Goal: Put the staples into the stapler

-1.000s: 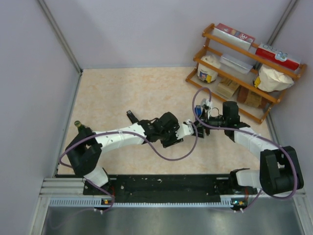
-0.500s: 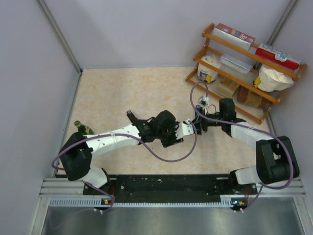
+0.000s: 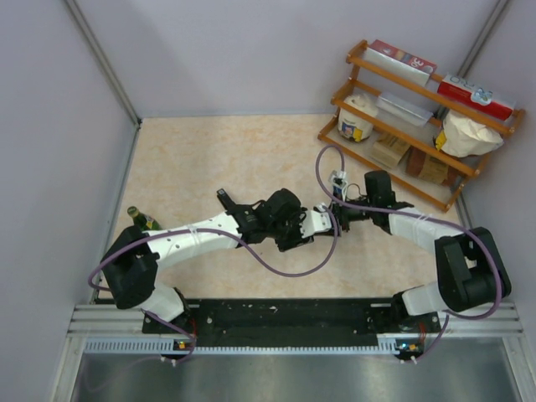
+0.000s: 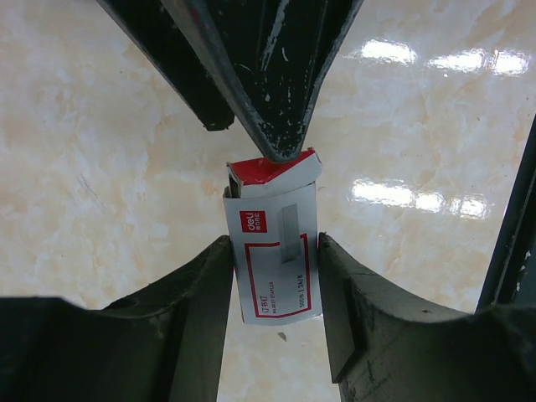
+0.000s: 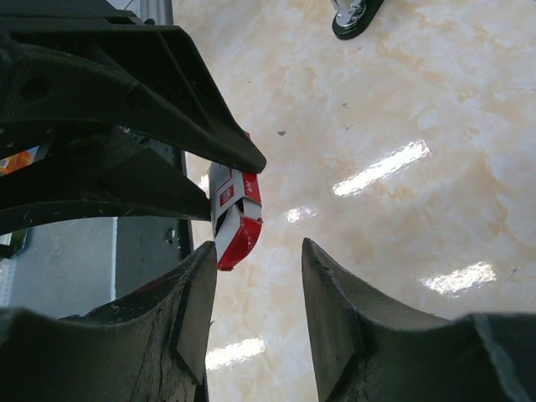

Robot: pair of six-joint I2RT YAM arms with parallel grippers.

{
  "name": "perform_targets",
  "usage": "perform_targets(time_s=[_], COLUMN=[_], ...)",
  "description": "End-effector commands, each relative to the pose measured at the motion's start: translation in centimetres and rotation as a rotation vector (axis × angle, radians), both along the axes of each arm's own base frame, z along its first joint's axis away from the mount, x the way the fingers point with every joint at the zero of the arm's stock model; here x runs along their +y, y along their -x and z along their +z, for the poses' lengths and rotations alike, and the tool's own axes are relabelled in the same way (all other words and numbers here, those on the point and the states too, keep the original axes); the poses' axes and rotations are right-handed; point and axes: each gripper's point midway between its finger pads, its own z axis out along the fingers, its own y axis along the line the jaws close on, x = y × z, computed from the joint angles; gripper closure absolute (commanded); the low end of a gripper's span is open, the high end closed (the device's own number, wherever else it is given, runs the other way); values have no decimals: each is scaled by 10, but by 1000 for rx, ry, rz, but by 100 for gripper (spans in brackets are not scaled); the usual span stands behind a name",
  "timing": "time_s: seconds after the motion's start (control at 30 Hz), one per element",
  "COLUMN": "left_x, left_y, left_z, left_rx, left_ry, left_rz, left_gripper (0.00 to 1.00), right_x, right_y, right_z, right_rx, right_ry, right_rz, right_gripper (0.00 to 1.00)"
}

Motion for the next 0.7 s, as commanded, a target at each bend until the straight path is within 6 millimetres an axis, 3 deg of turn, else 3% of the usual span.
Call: perform_targets(time_s=[0.0, 0.37, 0.67], left_x=[-13, -17, -12], left_y=[-9, -9, -19], left_z=[21, 19, -3], left_rx=[-43, -31, -61], left_ry=[56, 60, -16], left_rz=[-4, -4, 8], left_gripper=[50, 50, 46], right_x=[9, 12, 9], right_y=[-4, -7, -11], right_z=[9, 8, 0], right_rx=[-45, -22, -44], right_ry=[-12, -9, 58], right_rz=[47, 53, 27], right_gripper=[55, 57, 57])
